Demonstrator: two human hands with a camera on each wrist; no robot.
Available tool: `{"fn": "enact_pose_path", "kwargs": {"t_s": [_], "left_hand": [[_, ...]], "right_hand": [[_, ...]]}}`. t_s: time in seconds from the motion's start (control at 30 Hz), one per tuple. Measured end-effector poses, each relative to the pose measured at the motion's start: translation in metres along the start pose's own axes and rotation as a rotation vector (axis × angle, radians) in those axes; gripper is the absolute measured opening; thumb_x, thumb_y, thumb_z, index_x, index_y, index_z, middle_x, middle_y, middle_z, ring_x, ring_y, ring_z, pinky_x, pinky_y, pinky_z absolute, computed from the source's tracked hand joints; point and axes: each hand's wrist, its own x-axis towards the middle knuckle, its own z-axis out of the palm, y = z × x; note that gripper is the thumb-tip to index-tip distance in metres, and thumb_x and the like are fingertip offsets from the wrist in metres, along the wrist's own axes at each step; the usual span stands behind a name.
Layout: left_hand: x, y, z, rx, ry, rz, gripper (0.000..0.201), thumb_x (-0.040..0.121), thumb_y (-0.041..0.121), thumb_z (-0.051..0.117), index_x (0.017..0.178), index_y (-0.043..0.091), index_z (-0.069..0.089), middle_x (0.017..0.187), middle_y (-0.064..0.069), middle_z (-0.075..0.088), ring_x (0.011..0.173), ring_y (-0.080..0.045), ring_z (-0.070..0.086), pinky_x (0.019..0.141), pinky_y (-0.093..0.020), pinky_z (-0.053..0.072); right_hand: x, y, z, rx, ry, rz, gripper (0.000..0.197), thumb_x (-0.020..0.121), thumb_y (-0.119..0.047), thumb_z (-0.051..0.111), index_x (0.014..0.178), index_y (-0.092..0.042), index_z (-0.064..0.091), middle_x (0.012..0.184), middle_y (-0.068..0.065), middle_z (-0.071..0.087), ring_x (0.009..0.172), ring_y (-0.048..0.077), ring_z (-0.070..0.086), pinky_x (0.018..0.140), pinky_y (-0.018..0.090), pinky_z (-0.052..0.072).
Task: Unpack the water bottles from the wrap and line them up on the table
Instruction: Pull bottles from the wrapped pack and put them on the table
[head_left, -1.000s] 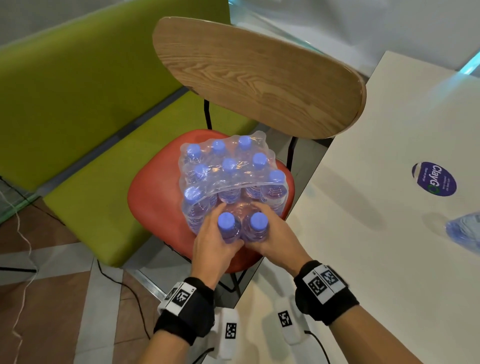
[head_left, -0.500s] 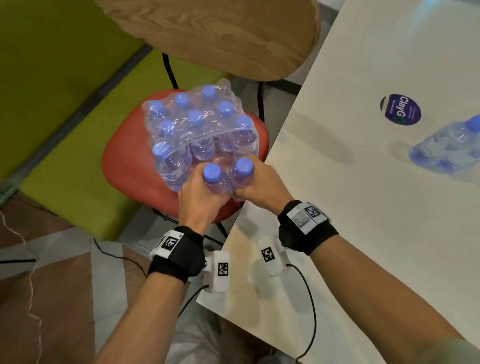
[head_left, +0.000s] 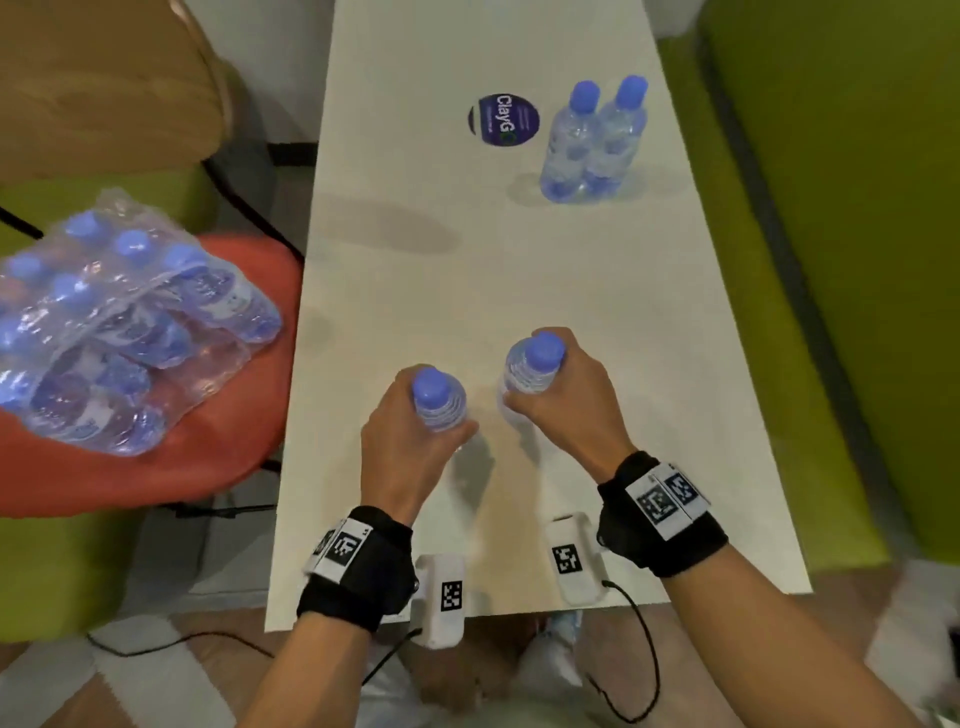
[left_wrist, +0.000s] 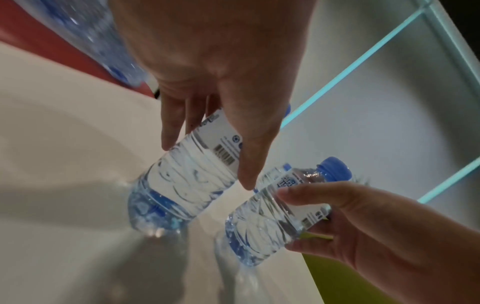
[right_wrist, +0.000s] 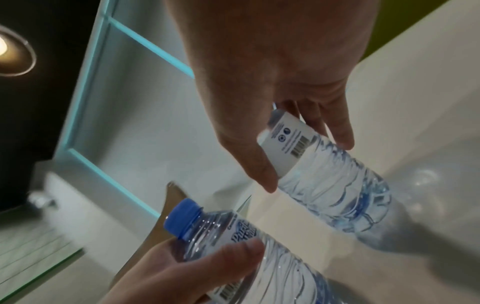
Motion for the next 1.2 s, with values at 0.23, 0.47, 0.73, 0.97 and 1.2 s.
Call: {"fn": "enact_pose_path", "kwargs": {"t_s": [0.23,0.47,0.73,0.97,1.2], "left_hand": [[-0.011,0.057,0.089,-0.004,-0.171,0.112,0.056,0.065,0.032,0.084,0.112,0.035,0.052,0.103,0.017,0.065,0.092,-0.010,0.062,0.073,-0.014,0.040],[-0.011,0.104,0.159,0.010,-0.247,0.191,0.056,0.068,0.036,0.079,0.116,0.035,0.051,0.112,0.016,0.063,0.100,-0.013,0.062,0.087,-0.030,0.050],[0.007,0.131,0.181,0.022,-0.221,0.195,0.051,0.071,0.033,0.075,0.113,0.038,0.048,0.111,0.015,0.061,0.097,-0.016,0.061,0.086,-0.036,0.051],[0.017,0.128,0.177,0.094,-0.295,0.166,0.083,0.068,0.035,0.081,0.138,0.035,0.036,0.129,0.011,0.057,0.111,-0.020,0.060,0.091,-0.034,0.048],[0.008,0.068,0.106,0.220,-0.195,0.044,0.078,0.076,0.044,0.076,0.143,0.032,0.037,0.131,0.008,0.056,0.112,-0.013,0.060,0.087,-0.028,0.045]], "right_hand": [[-0.016,0.066,-0.082,0.051,0.245,0.146,0.048,0.073,-0.016,0.078,0.113,-0.022,0.054,0.103,-0.006,0.065,0.091,0.016,0.062,0.080,0.029,0.050],[-0.001,0.113,-0.123,0.036,0.383,0.213,0.036,0.067,-0.020,0.072,0.098,-0.025,0.053,0.091,-0.008,0.062,0.080,0.013,0.061,0.067,0.026,0.048],[0.015,0.109,-0.142,0.062,0.347,0.172,0.036,0.074,-0.017,0.067,0.100,-0.032,0.047,0.097,-0.009,0.060,0.088,0.017,0.060,0.072,0.032,0.052],[0.019,0.110,-0.147,0.129,0.260,0.214,0.063,0.070,-0.023,0.076,0.124,-0.032,0.044,0.112,-0.008,0.062,0.099,0.015,0.062,0.081,0.032,0.051],[-0.005,0.051,-0.188,0.070,0.562,-0.038,0.076,0.081,-0.030,0.079,0.145,-0.021,0.039,0.144,-0.009,0.044,0.134,0.006,0.040,0.112,0.035,0.037]]}}
